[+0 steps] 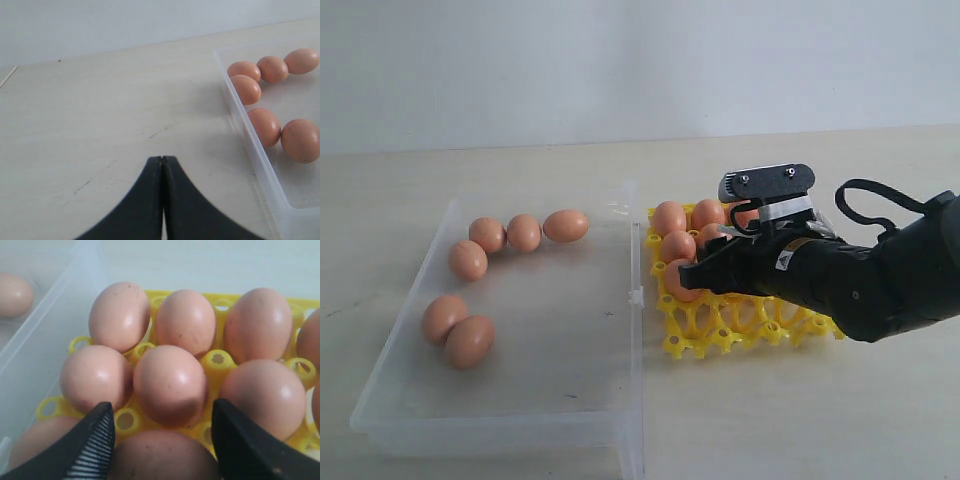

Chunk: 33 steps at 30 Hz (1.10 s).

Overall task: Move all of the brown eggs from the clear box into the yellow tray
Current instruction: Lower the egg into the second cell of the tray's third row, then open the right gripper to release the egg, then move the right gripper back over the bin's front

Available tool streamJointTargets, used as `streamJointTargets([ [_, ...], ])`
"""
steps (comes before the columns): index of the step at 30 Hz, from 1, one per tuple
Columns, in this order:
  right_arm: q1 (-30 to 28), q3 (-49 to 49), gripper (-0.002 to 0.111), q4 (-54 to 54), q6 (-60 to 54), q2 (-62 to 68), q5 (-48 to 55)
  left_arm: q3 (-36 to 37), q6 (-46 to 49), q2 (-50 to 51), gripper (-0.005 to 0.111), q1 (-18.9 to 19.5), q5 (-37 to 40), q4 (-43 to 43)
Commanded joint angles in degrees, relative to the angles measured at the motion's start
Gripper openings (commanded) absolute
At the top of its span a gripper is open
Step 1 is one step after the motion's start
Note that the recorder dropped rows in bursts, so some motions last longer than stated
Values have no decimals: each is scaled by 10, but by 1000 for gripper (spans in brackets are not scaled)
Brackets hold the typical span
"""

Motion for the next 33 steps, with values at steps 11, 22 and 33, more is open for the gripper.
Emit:
streamJointTargets([
  [11,-3,-7,0,-4,-8,-2,36,-2,-2,-3,0,-3,-4,-3],
  [22,-3,-7,0,-4,-8,-65,36,-2,-2,-3,0,-3,-4,-3],
  [33,32,-8,0,-5,-21,-133,75,-2,-2,-3,0,-3,-4,-3],
])
